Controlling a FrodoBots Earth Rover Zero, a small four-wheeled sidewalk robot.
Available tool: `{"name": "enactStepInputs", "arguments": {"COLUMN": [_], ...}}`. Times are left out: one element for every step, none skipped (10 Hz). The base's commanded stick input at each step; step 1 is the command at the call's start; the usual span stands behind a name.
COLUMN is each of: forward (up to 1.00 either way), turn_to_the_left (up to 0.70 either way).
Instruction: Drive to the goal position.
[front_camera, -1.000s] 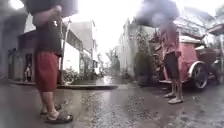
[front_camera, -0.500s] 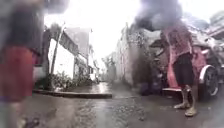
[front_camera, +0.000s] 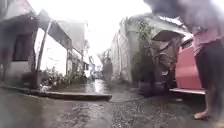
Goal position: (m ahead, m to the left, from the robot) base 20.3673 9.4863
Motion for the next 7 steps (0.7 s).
{"name": "enactStepInputs", "arguments": {"forward": [0.99, 0.99, 0.99, 0.99, 0.99, 0.99, 0.99], "turn_to_the_left": [0.00, 0.00, 0.00, 0.00, 0.00, 0.00, 0.00]}}
